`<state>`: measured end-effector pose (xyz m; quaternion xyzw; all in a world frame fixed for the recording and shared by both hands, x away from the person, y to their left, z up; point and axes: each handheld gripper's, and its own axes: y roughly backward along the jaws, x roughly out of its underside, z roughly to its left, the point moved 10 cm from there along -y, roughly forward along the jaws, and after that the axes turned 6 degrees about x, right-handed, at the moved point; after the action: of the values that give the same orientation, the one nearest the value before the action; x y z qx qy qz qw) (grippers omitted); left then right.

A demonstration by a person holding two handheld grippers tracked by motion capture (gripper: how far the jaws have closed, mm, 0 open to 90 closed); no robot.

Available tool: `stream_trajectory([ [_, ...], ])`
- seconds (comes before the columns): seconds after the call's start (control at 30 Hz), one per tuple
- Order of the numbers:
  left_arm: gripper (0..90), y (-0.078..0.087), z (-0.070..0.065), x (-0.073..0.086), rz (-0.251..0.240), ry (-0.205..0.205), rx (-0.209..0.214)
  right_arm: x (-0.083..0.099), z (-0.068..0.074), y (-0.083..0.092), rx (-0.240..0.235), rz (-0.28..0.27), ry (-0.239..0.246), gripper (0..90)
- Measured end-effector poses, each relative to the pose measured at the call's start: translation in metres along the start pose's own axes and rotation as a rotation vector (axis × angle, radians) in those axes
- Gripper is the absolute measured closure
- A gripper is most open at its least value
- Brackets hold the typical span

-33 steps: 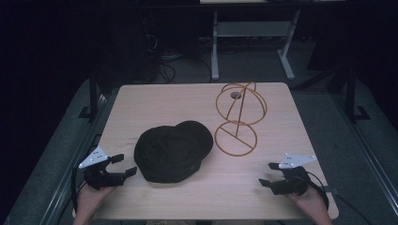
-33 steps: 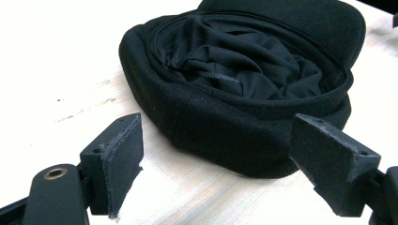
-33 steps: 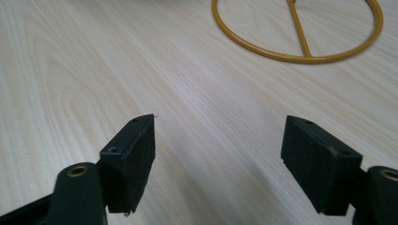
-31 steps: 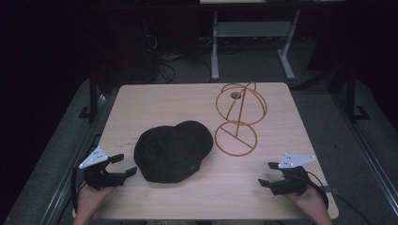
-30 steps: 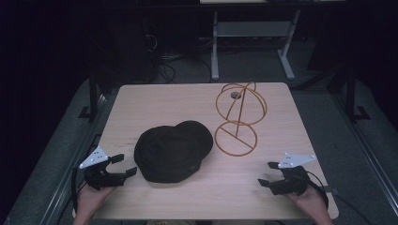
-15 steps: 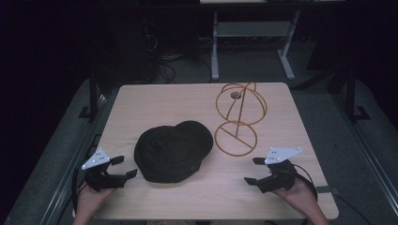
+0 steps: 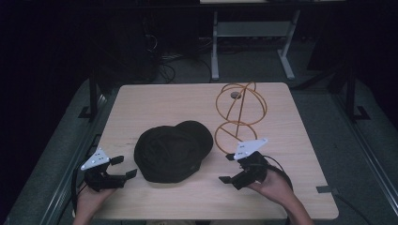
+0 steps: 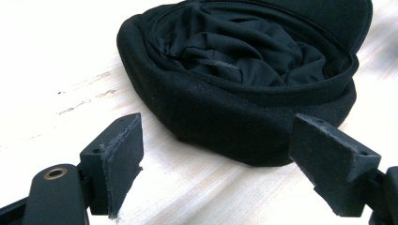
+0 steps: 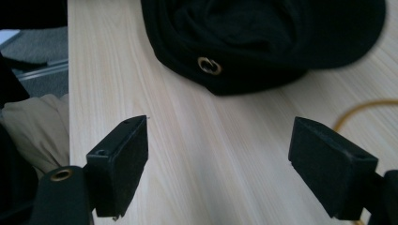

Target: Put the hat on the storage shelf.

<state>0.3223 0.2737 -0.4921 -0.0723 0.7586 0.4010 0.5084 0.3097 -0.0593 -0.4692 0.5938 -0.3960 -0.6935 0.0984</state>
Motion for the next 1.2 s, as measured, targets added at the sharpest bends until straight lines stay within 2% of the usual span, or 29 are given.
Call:
stream_trajectory([
  [0.33,17.4,0.001,0.000,-0.002,-0.016,0.002,0.000,-0.043,0.009,-0.037,-0.045,0.045,0.098,24.9],
  [0.43,17.4,0.001,0.000,-0.002,-0.012,-0.002,-0.001,-0.053,0.012,-0.045,-0.060,0.051,0.102,27.6],
  [0.57,17.4,0.001,0.000,-0.002,-0.012,-0.003,-0.002,-0.069,0.015,-0.060,-0.072,0.050,0.136,30.9],
  [0.77,17.4,0.001,0.001,-0.003,-0.017,-0.005,-0.003,-0.086,0.022,-0.074,-0.101,0.057,0.163,34.3],
  [0.87,17.4,0.003,0.003,-0.003,-0.023,0.014,-0.005,-0.094,0.024,-0.079,-0.112,0.059,0.173,35.9],
  [0.97,17.4,0.004,0.004,-0.004,-0.030,0.016,-0.012,-0.101,0.029,-0.085,-0.123,0.063,0.182,37.8],
  [1.2,17.4,0.006,0.005,-0.004,-0.033,0.018,-0.019,-0.111,0.038,-0.102,-0.146,0.087,0.206,39.2],
])
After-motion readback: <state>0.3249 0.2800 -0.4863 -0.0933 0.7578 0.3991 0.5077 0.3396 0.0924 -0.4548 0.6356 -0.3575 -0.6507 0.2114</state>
